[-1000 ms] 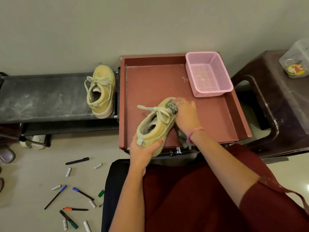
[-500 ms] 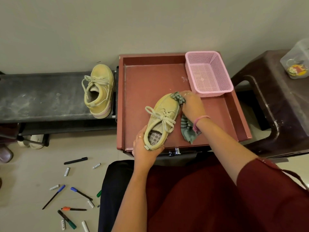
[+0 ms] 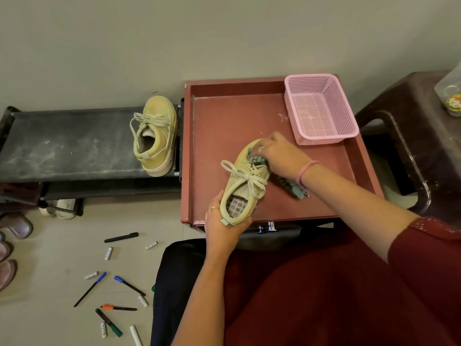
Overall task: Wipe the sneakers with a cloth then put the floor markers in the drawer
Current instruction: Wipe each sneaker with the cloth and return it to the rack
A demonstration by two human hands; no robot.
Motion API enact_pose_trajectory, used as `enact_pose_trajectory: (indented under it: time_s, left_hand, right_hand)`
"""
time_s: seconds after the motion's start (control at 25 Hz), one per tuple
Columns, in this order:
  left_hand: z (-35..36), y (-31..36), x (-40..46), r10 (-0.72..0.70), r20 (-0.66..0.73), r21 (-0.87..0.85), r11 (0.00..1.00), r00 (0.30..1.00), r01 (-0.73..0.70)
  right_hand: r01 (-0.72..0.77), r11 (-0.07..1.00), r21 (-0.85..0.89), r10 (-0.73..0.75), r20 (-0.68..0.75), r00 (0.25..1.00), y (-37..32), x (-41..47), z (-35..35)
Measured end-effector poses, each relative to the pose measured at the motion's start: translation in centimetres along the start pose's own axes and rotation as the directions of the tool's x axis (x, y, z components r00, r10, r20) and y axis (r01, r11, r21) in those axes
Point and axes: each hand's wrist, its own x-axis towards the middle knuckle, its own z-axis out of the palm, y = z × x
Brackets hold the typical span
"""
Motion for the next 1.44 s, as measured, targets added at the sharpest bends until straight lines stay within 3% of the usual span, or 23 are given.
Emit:
enact_pose_trajectory:
  time_s: [0.04, 0.08, 0.2, 0.28, 0.4, 0.48, 0.6, 0.72, 0.8, 1.04, 1.2, 1.28, 1.44]
  left_hand:
    - [0.0, -0.2, 0.1, 0.002, 0.001, 0.005, 1.0, 1.0, -0.002]
    - [0.1, -0.4, 0.2, -0.007, 0.004, 0.01, 1.0, 1.0, 0.007]
    - [0.2, -1.0, 0.3, -0.03, -0.006, 0.021, 0.999, 1.0, 0.03]
    - [0.2, -1.0, 0.3, -0.022, 0.0, 0.029, 0.999, 1.0, 0.021]
    - [0.2, -1.0, 0.4, -0.001, 0.019, 0.012, 1.0, 1.0, 0.001]
    - [0.2, -0.9, 0.4, 0.008, 0.021, 0.01, 1.0, 1.0, -0.009]
    - [0.1, -1.3, 0.5, 0.003, 0.011, 0.002, 1.0, 1.0, -0.003]
    - [0.1, -1.7, 0.6, 0.004, 0.012, -0.003, 1.0, 1.0, -0.004]
    - [0.2, -1.5, 0.5, -0.008, 0.002, -0.009, 1.0, 1.0, 0.008]
    - [0.3, -1.7, 0.5, -0.032, 0.034, -0.072, 0.997, 0.999, 0.034]
    - [0.1, -1.2, 0.1, -0.059, 0.031, -0.098, 0.993, 0.998, 0.062]
    - [0.1, -1.0, 0.0, -0.063, 0.027, -0.12, 0.991, 0.998, 0.066]
    - [0.1, -1.0, -0.2, -0.072, 0.031, -0.151, 0.986, 0.997, 0.076]
  right_hand:
    - [0.102, 0.994, -0.034, -0.101, 0.045, 0.994, -0.5, -0.1, -0.1]
    - [0.113, 0.992, -0.049, -0.11, 0.05, 0.993, -0.2, 0.3, -0.3]
    - [-0.081, 0.988, -0.134, 0.086, 0.038, 0.996, 0.5, 2.7, -1.3]
    - [0.045, 0.988, -0.151, -0.029, 0.105, 0.994, -1.3, 3.4, -1.1]
    - [0.281, 0.955, -0.099, -0.246, 0.27, 0.931, -2.1, 3.2, -1.3]
    - [0.201, 0.973, -0.113, -0.167, 0.253, 0.953, 0.6, 3.5, -2.4]
    - [-0.166, 0.986, -0.005, 0.166, 0.048, 0.985, 4.5, 2.1, -1.4]
    - [-0.474, 0.783, 0.403, 0.548, -0.084, 0.832, 2.8, -1.8, 3.0]
    - [-0.481, 0.664, 0.572, 0.658, -0.143, 0.739, -0.4, -4.0, 4.8]
    - [-0.348, 0.606, 0.715, 0.679, -0.236, 0.695, -7.0, -8.0, 7.2]
    - [-0.461, 0.504, 0.73, 0.797, -0.188, 0.574, -3.7, -4.0, 5.4]
    - [-0.521, 0.531, 0.668, 0.789, -0.166, 0.591, -1.1, -1.8, 4.4]
    - [-0.512, 0.647, 0.565, 0.691, -0.151, 0.707, -0.2, -1.9, 4.4]
